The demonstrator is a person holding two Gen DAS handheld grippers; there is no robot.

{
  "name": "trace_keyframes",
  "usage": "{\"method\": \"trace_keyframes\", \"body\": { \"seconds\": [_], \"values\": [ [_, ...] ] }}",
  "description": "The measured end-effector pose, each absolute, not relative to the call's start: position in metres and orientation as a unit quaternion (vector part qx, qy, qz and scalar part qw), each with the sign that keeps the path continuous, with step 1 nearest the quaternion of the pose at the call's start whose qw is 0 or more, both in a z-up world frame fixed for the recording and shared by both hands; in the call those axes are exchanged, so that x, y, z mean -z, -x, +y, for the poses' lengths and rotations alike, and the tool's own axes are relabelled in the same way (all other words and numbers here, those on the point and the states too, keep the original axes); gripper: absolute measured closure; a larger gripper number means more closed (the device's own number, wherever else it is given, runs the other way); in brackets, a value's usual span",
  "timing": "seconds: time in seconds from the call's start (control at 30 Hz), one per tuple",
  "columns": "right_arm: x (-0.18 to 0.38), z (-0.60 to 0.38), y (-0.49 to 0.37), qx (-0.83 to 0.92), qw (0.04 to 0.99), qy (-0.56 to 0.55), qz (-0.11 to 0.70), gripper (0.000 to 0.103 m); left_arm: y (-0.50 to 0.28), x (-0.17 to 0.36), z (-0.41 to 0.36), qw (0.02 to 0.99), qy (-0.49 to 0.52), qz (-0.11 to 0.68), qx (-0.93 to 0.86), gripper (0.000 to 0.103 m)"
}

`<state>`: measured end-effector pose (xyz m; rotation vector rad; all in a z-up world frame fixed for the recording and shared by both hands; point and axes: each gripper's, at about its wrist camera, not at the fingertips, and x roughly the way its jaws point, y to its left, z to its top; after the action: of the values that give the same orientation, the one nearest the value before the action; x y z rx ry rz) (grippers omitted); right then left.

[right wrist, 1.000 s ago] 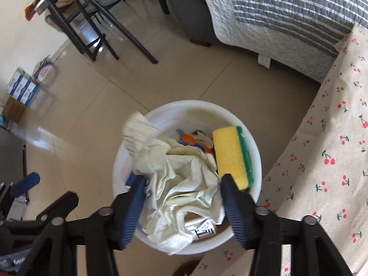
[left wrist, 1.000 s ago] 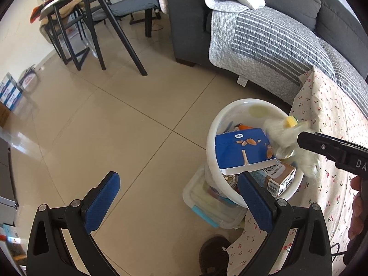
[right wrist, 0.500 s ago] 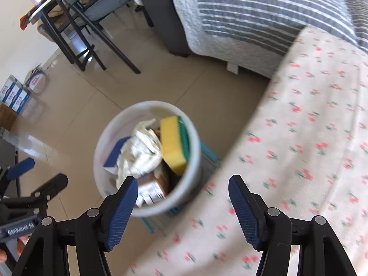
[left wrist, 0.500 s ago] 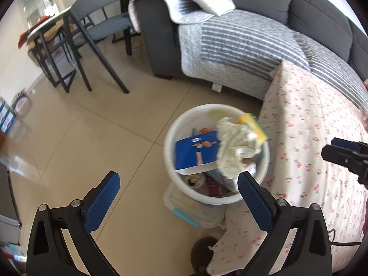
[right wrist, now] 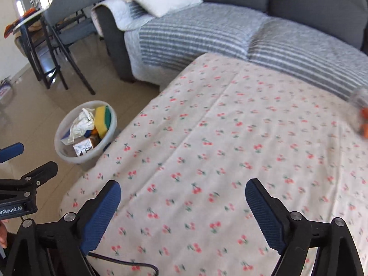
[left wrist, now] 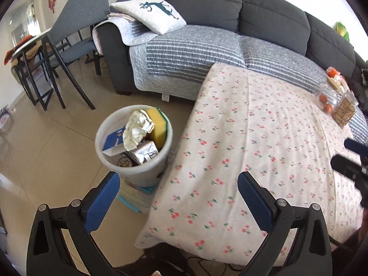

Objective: Collect trash

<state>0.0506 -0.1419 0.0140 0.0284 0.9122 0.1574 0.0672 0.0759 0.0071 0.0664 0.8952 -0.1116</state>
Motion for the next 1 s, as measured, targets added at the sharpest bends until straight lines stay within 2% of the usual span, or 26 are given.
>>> {"method": "trace_keyframes", "body": {
  "seconds": [0.23, 0.43, 1.0],
  "values": [
    [0.006, -0.171, 0.013, -0.020, 0.917, -0.039, 0.397, 0.006, -0.029, -0.003, 0.056, 0.917, -0.047, 0.394, 0.046, 0.000],
    [0.007, -0.179, 0.023, 0.002, 0.927, -0.019, 0.374, 0.006, -0.021, 0.004, 0.039, 0.919, -0.068, 0.385, 0.050, 0.000],
    [0.013, -0.187, 0.025, 0.010, 0.923, -0.023, 0.384, 0.006, -0.019, 0.005, 0.034, 0.917, -0.063, 0.390, 0.060, 0.000]
  ]
}}
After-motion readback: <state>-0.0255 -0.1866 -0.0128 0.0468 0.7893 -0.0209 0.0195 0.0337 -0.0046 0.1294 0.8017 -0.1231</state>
